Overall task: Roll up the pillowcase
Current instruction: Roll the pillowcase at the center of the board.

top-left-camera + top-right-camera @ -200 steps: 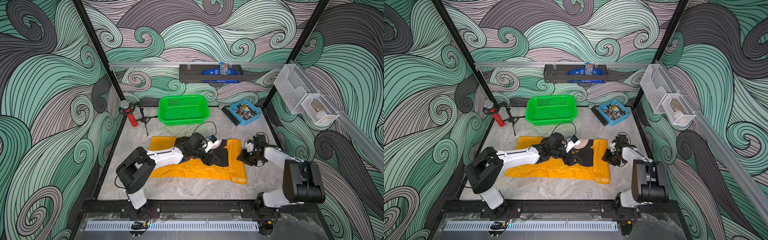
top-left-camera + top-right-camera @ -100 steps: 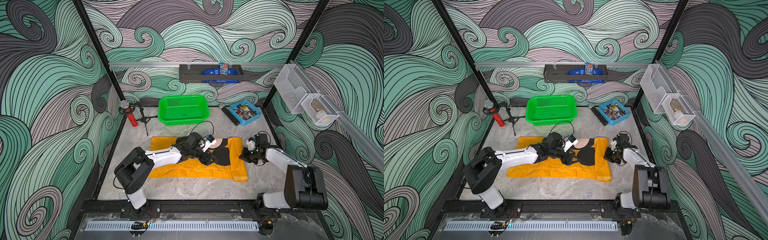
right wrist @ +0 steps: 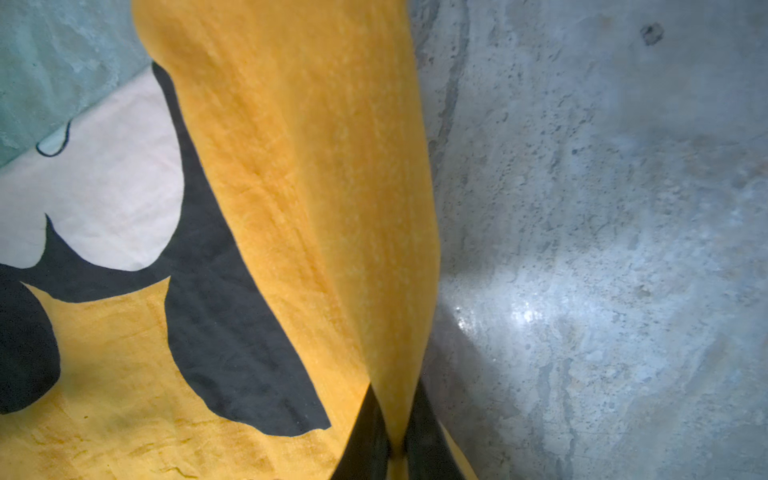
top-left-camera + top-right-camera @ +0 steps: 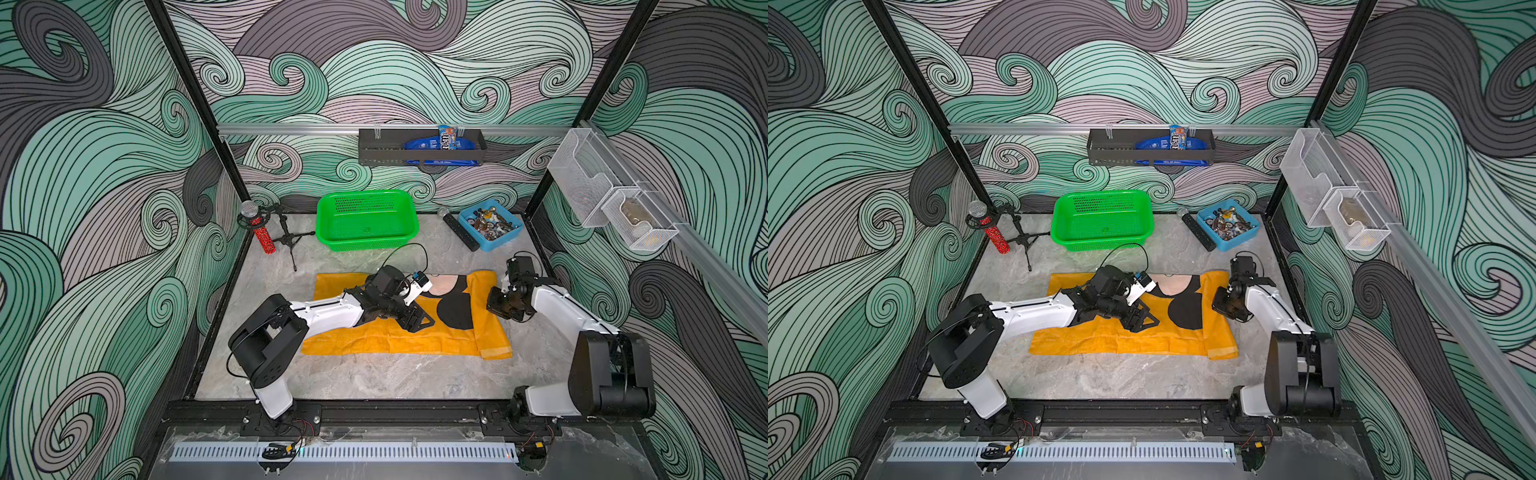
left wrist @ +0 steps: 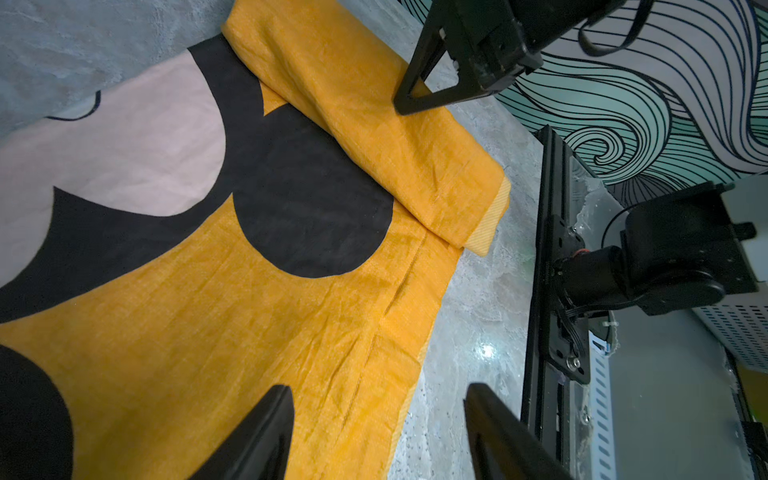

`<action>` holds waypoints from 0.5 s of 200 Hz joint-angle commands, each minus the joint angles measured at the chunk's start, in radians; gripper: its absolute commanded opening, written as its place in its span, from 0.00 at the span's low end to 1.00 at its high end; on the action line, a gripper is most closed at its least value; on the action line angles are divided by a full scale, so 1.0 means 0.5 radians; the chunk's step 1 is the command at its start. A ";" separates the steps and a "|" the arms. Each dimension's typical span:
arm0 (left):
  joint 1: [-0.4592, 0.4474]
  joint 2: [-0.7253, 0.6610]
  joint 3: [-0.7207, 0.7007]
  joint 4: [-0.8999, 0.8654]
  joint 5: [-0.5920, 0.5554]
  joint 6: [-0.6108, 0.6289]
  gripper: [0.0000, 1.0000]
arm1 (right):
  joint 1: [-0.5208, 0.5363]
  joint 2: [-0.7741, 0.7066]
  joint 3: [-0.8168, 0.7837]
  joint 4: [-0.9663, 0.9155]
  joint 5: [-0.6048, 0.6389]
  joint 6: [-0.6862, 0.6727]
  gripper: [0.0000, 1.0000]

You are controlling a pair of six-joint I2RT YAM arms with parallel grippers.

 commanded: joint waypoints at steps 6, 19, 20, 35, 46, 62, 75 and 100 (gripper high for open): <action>0.022 0.005 0.067 -0.048 0.020 0.022 0.68 | 0.134 0.020 0.079 -0.098 0.027 0.145 0.16; 0.026 0.005 0.064 -0.055 0.020 0.025 0.68 | 0.194 0.036 0.103 -0.096 0.012 0.175 0.18; 0.026 0.004 0.064 -0.055 0.021 0.025 0.68 | 0.199 0.036 0.106 -0.096 0.009 0.178 0.18; 0.029 -0.003 0.058 -0.055 0.025 0.026 0.68 | 0.266 0.056 0.144 -0.093 -0.004 0.212 0.18; 0.032 -0.007 0.052 -0.056 0.025 0.026 0.68 | 0.314 0.085 0.170 -0.093 -0.006 0.231 0.18; 0.036 -0.014 0.038 -0.049 0.026 0.019 0.68 | 0.380 0.126 0.201 -0.095 -0.009 0.255 0.20; 0.036 -0.022 0.026 -0.046 0.028 0.013 0.68 | 0.426 0.167 0.226 -0.092 -0.012 0.283 0.21; 0.037 -0.034 0.006 -0.039 0.029 0.004 0.68 | 0.522 0.262 0.309 -0.076 -0.017 0.340 0.20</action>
